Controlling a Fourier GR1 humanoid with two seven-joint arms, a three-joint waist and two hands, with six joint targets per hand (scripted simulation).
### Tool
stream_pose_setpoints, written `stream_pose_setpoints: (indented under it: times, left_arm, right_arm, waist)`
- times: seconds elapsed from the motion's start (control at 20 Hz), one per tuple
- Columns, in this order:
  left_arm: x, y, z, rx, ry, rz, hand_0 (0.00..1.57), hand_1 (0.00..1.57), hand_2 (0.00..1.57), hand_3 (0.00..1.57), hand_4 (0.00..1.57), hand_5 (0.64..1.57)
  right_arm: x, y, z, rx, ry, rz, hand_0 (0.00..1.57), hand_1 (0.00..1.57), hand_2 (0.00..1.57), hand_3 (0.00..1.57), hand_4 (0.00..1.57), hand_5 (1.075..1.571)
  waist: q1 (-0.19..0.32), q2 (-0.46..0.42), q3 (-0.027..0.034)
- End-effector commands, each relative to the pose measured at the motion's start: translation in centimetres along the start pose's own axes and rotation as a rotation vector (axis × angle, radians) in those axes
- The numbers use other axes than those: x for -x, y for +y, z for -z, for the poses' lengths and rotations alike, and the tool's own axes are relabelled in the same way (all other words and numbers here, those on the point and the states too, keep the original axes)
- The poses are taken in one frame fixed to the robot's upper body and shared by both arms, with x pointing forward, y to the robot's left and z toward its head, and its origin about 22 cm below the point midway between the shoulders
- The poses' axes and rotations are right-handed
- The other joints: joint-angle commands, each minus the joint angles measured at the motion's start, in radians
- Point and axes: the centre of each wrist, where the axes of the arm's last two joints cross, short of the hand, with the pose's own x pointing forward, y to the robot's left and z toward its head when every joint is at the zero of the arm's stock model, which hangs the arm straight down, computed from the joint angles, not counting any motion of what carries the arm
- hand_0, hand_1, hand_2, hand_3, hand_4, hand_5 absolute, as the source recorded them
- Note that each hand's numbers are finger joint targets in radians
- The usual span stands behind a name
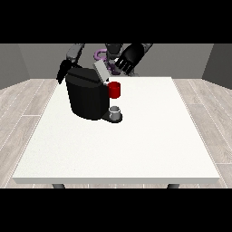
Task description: Insert the coffee pod into the coffee machine and close the lid
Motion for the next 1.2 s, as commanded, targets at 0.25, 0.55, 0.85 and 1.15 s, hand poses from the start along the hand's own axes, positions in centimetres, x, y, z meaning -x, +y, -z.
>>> stream_pose_setpoints:
  times: [0.25, 0.55, 0.85, 1.15]
  left_arm:
    - [-2.1, 2.7, 0.4, -0.012, -0.021, 0.014, 1.26, 1.26, 1.3, 1.24, 0.49, 1.571]
    - [-1.3, 3.5, -0.1, -0.056, -0.021, 0.042, 1.17, 1.17, 1.24, 1.22, 0.46, 1.571]
    - [-2.3, 1.2, 1.1, -0.004, -0.025, 0.032, 1.25, 1.25, 1.29, 1.22, 0.43, 1.571]
    - [-2.2, 4.5, 0.2, -0.047, -0.039, 0.045, 1.19, 1.19, 1.25, 1.2, 0.42, 1.571]
  right_arm:
    - [-2.5, 0.2, 1.3, 0.02, -0.034, 0.014, 0.0, 0.0, 0.0, 0.0, 0.15, 1.571]
    - [-1.9, -1.5, 1.2, -0.001, -0.074, -0.008, 0.0, 0.0, 0.0, 0.0, 0.0, 1.571]
    - [-2.9, -1.1, 2.2, 0.046, -0.04, -0.006, 0.0, 0.0, 0.0, 0.0, 0.03, 1.571]
    - [-3.4, -1.7, 2.6, 0.045, -0.118, 0.013, 0.0, 0.0, 0.0, 0.0, 0.16, 1.571]
  waist:
    - [-0.023, 0.055, 0.0003]
    - [-0.051, 0.109, 0.0004]
    - [-0.009, 0.087, 0.0003]
    - [-0.032, 0.152, 0.0004]
